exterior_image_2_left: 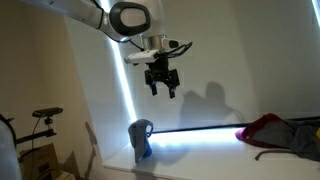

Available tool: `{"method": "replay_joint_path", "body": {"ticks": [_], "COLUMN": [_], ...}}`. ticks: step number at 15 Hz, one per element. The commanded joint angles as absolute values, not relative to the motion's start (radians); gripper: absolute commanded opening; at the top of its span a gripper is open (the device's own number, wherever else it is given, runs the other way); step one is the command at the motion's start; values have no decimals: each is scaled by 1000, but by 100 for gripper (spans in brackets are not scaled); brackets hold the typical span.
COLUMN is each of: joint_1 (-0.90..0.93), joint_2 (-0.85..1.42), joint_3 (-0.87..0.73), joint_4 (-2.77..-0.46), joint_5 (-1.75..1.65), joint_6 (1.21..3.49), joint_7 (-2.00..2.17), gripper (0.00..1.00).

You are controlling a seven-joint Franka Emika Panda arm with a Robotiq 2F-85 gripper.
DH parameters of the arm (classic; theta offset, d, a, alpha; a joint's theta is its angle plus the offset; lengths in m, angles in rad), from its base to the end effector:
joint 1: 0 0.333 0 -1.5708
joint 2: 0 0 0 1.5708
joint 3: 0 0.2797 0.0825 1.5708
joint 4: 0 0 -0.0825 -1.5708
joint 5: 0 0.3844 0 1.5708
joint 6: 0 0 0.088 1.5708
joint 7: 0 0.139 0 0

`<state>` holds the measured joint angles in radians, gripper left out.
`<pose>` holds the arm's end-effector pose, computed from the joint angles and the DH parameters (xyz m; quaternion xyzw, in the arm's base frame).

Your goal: Pick up the cap from the blue container and put it by the window.

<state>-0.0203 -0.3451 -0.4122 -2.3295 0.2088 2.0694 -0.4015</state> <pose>0.4341 -0.1814 0.4047 -0.9853 0.0535 -0.0868 0.1371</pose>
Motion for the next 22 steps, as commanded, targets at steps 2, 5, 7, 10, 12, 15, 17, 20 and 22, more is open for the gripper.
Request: {"method": "replay_joint_path", "body": {"ticks": [2, 5, 7, 10, 12, 15, 17, 20, 22], "joint_1": [-64, -61, -37, 3, 41, 54, 70, 99, 132], "joint_2": [-338, -336, -328, -345, -335, -329, -327, -346, -365], "joint_3": [-373, -363, -303, -157, -70, -39, -7, -21, -22], "joint_4": [-2327, -2325, -2323, -2412, -2451, -2441, -2457, -2479, -2492], "joint_5": [226, 220, 172, 109, 72, 55, 25, 113, 219], "joint_6": [2064, 2063, 2025, 2053, 2050, 2034, 2032, 2110, 2192], "joint_7": [-415, -418, -423, -338, -296, -280, -264, -321, -366], "gripper": [100, 100, 100, 100, 100, 100, 100, 100, 100]}}
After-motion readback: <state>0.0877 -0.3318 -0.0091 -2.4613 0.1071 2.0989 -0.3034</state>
